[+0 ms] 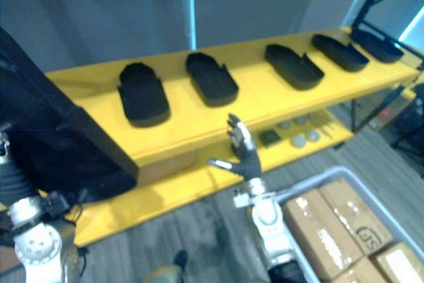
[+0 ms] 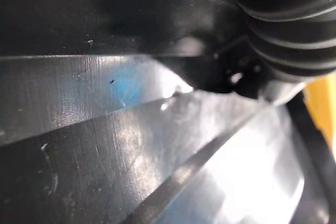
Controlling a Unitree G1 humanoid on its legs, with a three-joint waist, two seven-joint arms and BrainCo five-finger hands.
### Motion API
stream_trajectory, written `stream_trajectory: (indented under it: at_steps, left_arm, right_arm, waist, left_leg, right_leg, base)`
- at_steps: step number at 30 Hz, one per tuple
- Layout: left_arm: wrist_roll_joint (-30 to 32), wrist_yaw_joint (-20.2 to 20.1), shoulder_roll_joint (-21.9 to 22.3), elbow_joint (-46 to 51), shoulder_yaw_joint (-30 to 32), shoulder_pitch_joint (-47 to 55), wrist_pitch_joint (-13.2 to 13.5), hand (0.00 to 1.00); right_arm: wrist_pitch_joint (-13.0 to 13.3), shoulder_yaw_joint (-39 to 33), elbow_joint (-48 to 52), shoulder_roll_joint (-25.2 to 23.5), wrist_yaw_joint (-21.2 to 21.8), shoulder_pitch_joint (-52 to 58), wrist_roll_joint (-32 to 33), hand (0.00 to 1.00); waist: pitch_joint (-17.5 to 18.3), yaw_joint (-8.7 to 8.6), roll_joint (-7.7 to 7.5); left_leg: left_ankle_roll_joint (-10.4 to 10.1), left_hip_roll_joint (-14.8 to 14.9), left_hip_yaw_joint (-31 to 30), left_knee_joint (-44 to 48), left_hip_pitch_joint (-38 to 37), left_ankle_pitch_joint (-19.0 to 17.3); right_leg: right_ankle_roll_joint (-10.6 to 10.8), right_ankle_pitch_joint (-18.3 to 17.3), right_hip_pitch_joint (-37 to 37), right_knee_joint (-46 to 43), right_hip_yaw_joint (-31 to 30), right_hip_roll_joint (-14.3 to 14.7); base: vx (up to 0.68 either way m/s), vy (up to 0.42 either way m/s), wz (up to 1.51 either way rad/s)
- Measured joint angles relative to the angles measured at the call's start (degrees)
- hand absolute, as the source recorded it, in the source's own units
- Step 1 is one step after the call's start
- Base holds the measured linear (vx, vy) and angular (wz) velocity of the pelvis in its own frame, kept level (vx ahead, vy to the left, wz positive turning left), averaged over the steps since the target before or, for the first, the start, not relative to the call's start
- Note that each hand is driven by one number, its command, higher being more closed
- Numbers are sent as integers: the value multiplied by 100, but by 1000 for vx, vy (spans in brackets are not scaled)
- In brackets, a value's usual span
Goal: Walk over and take plastic housings, then place them on the shelf
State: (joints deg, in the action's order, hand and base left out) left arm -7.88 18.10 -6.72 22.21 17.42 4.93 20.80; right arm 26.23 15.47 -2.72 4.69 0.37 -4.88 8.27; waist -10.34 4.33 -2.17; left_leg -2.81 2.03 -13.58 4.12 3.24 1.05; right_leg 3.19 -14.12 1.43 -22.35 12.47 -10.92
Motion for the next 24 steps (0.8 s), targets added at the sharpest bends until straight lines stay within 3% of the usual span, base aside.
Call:
stream_trajectory:
  at_steps: [1,3,4,5,7,10,12,14,15,16,17,18,19,20,21,22,23,24]
  left_arm:
    - [-58,144,-4,-176,-83,-93,-74,100]
    - [-60,224,2,-226,-204,-25,-178,100]
    - [-60,234,164,-262,-295,140,-230,100]
    - [-61,240,308,-259,-341,373,-253,100]
    - [-59,281,397,-259,-419,545,-314,100]
    - [-4,330,477,-201,-502,654,-343,100]
    - [-1,372,530,-207,-540,690,-344,100]
    - [3,347,528,-215,-706,602,-339,100]
    - [21,298,518,-227,-809,566,-312,100]
    - [29,232,495,-321,-878,551,-242,100]
    - [27,170,500,-399,-913,503,-229,100]
    - [28,86,501,-554,-998,410,-211,100]
    - [27,65,499,-572,-1057,409,-211,100]
    - [22,67,499,-574,-1072,419,-213,100]
    - [9,66,509,-567,-1086,479,-213,100]
    - [9,66,510,-567,-1086,483,-213,100]
    - [-18,37,489,-568,-1184,571,-262,100]
    - [-39,-82,482,-546,-1215,561,-260,100]
  right_arm:
    - [-1,18,9,1,25,-2,-1,0]
    - [-8,41,12,19,116,43,15,0]
    - [-13,74,11,122,220,47,55,0]
    - [-12,169,24,241,332,35,112,0]
    - [-15,284,25,389,481,14,259,0]
    - [-27,480,24,382,621,-244,336,0]
    - [-24,600,1,318,593,-462,294,0]
    - [-19,518,-2,240,477,-475,151,0]
    - [-33,460,4,148,414,-447,109,0]
    - [-32,401,73,104,334,-359,23,0]
    - [-26,341,135,100,316,-305,-4,0]
    - [6,223,166,127,323,-267,-4,0]
    - [39,101,162,206,348,-268,2,0]
    - [57,38,162,236,363,-271,9,0]
    - [95,-22,162,288,424,-259,78,0]
    - [96,-22,162,290,426,-259,80,0]
    - [164,-89,153,455,503,-222,303,0]
    - [265,-136,146,461,511,-223,339,0]
  waist:
    - [16,-54,-27]
    - [112,-103,-197]
    - [150,-95,-120]
    - [212,-19,53]
    - [248,68,247]
    - [249,143,256]
    - [230,130,286]
    - [203,54,358]
    - [207,8,353]
    - [236,-62,341]
    - [254,-130,320]
    - [267,-232,336]
    - [284,-174,372]
    - [293,-132,455]
    - [299,-92,627]
    - [300,-91,633]
    - [293,-239,766]
    - [319,-311,697]
  left_leg:
    - [-54,-70,-178,2,36,-37]
    - [-136,-298,-346,-12,94,-93]
    - [-197,-274,-472,-18,78,-135]
    - [-269,-182,-483,45,107,-199]
    - [-331,-79,-486,192,224,-240]
    - [-372,3,-442,365,268,-221]
    - [-444,54,-36,393,306,-150]
    - [-130,130,1001,289,286,-1]
    - [354,263,1657,234,275,-74]
    - [653,472,2471,231,288,-259]
    - [723,543,2760,224,286,-315]
    - [711,680,3220,272,322,-342]
    - [721,802,3488,573,535,-324]
    - [725,854,3498,821,622,-314]
    - [864,965,3490,1270,678,-58]
    - [872,967,3491,1276,675,-33]
    - [581,813,3385,1166,729,266]
    - [314,516,2911,478,684,722]
  right_leg:
    - [38,103,77,539,-399,218]
    - [63,436,69,847,-550,208]
    - [261,547,-44,918,-498,213]
    - [213,615,-113,1100,-443,348]
    - [164,717,-275,1303,-275,511]
    - [62,660,-465,1321,-114,636]
    - [-34,593,-663,1353,155,638]
    - [-76,567,-1013,1461,675,654]
    - [-88,564,-1177,1472,1053,667]
    - [-90,567,-1321,1520,1442,665]
    - [-97,573,-1392,1539,1617,625]
    - [-106,568,-1428,1543,1807,521]
    - [-199,492,-1349,1491,1853,413]
    - [-180,477,-1312,1479,1871,375]
    - [-78,415,-1224,1331,1882,357]
    - [-76,414,-1218,1325,1881,359]
    - [-233,124,-1027,952,1819,233]
    - [-452,104,-936,1285,1504,429]
  base:
    - [125,-150,85]
    - [120,-180,78]
    - [167,-170,44]
    - [170,-150,28]
    - [166,-119,35]
    - [119,-106,48]
    - [80,-91,67]
    - [30,-89,119]
    - [-4,-105,163]
    - [17,-111,177]
    - [38,-38,194]
    - [21,85,154]
    - [14,140,117]
    - [24,153,47]
    - [31,127,15]
    - [-8,137,58]
    - [-170,98,102]
    - [-190,64,169]
